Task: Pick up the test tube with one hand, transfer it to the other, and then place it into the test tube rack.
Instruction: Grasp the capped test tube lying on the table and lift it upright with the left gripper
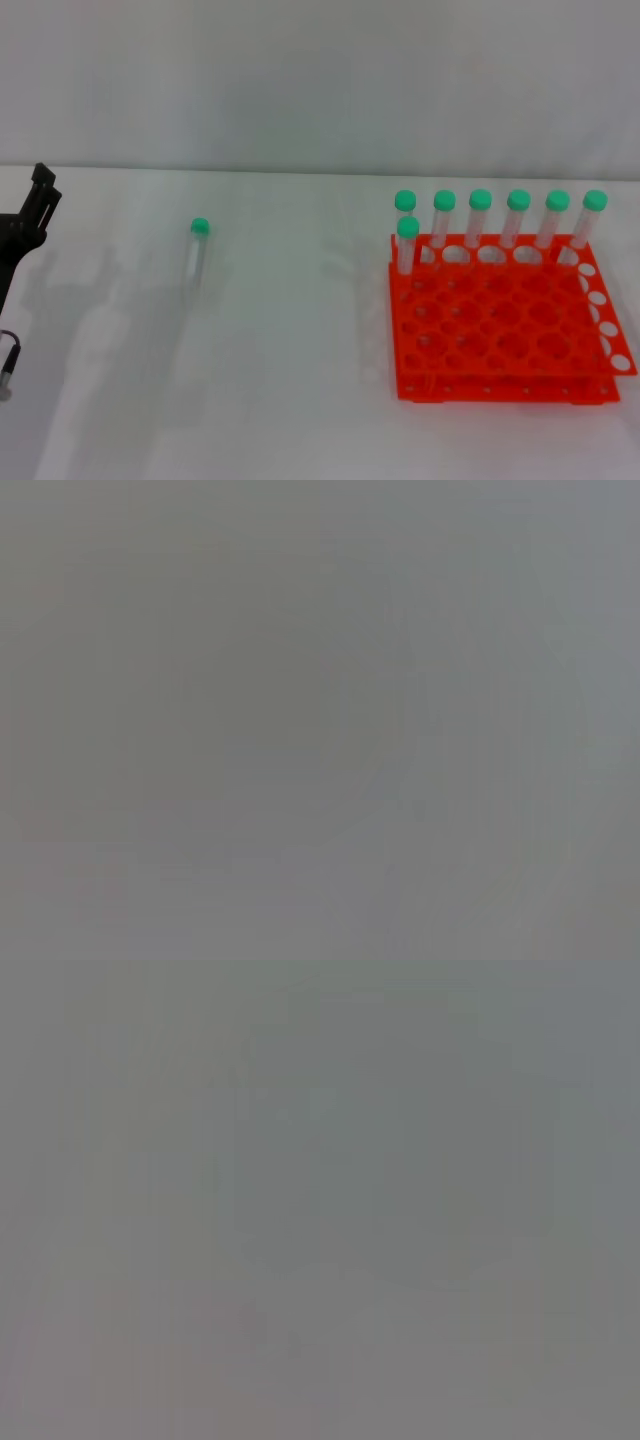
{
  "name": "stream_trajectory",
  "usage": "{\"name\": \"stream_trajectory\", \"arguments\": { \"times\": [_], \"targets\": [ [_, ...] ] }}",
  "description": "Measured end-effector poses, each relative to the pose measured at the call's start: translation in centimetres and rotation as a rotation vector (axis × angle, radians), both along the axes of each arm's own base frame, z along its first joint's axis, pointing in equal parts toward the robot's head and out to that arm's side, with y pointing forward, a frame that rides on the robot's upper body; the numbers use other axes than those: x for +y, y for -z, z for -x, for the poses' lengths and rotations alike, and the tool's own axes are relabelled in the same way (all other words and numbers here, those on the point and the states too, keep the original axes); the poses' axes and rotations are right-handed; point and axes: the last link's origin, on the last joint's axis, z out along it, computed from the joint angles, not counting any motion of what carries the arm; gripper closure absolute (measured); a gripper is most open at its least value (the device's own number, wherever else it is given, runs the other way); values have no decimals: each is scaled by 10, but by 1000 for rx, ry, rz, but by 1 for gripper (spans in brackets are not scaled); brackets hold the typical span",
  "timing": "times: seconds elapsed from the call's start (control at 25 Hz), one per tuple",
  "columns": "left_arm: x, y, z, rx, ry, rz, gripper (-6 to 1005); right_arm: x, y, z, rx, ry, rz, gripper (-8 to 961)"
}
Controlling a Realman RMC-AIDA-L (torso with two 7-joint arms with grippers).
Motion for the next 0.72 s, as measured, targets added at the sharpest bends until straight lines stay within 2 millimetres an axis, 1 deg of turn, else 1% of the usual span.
{"name": "stream_trajectory", "arguments": {
  "times": [0.12, 0.2, 0.28, 0.36, 0.48, 0.72],
  "targets": [
    [1, -2, 4, 16, -19, -1, 141, 0, 4, -8, -14, 50, 21, 98],
    [-3, -3, 9, 24, -43, -9, 141, -2, 6, -15, -7, 82, 35, 98],
    [-12, -4, 16, 27, -74, -27, 142, -7, 5, -19, 0, 91, 32, 98],
    [-20, -5, 21, 26, -86, -39, 142, -11, 5, -19, 0, 82, 22, 98],
    [-32, -6, 26, 25, -94, -51, 142, -11, 5, -18, -5, 75, 21, 98],
    [-43, -2, 29, 11, -103, -47, 142, -6, 5, -14, -14, 71, 27, 98]
  ]
}}
